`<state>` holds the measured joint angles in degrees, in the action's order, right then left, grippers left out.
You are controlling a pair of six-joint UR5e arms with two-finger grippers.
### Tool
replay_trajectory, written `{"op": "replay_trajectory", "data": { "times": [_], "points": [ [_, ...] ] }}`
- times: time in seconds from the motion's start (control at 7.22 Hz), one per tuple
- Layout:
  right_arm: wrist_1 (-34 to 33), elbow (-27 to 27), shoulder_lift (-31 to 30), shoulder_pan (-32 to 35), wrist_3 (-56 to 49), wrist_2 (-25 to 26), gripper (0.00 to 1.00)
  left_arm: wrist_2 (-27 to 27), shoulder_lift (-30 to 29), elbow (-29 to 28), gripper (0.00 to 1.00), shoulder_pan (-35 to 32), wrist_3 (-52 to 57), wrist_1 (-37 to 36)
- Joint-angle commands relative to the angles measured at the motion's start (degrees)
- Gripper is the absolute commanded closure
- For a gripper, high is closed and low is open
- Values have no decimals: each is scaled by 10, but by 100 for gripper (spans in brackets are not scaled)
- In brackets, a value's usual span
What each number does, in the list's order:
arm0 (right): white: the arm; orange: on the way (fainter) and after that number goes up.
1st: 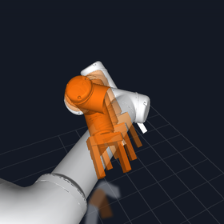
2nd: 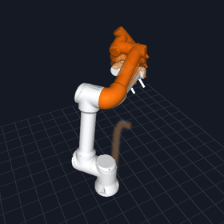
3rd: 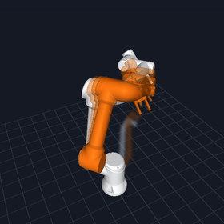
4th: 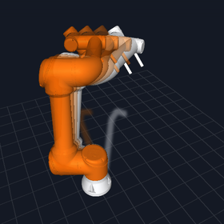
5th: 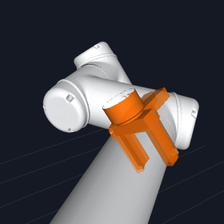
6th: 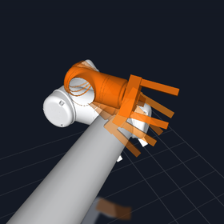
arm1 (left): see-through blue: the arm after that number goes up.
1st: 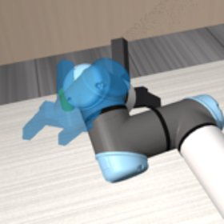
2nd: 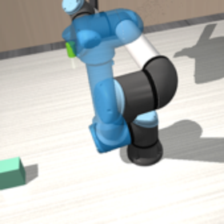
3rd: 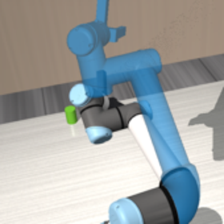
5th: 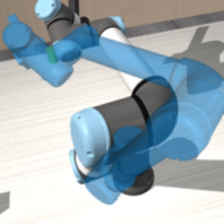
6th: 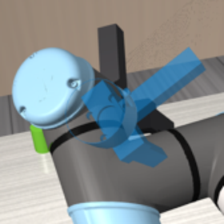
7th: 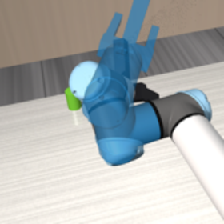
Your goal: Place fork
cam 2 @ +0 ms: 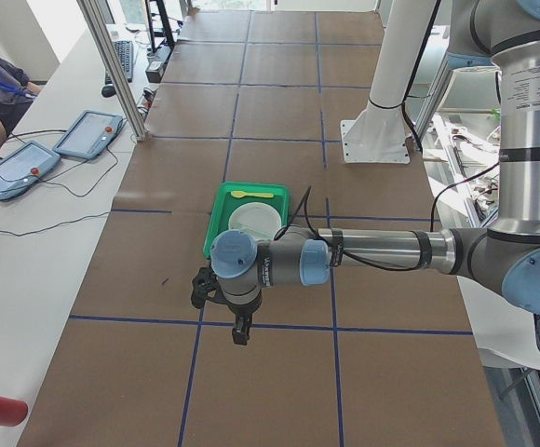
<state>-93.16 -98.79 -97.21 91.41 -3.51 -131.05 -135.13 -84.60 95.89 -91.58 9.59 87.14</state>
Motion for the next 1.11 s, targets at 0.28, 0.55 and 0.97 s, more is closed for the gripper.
{"op": "replay_trajectory", "data": {
  "times": [0.28, 0.55, 0.97],
  "points": [
    [0, 0, 0, 0, 0, 0, 0, -1, -19, 10, 0, 3, -7, 19],
    [0, 0, 0, 0, 1, 0, 0, 0, -28, 71, 0, 75, -125, 30],
    [0, 0, 0, 0, 0, 0, 0, 48, -54, 103, 0, 205, -352, 129]
  ]
}}
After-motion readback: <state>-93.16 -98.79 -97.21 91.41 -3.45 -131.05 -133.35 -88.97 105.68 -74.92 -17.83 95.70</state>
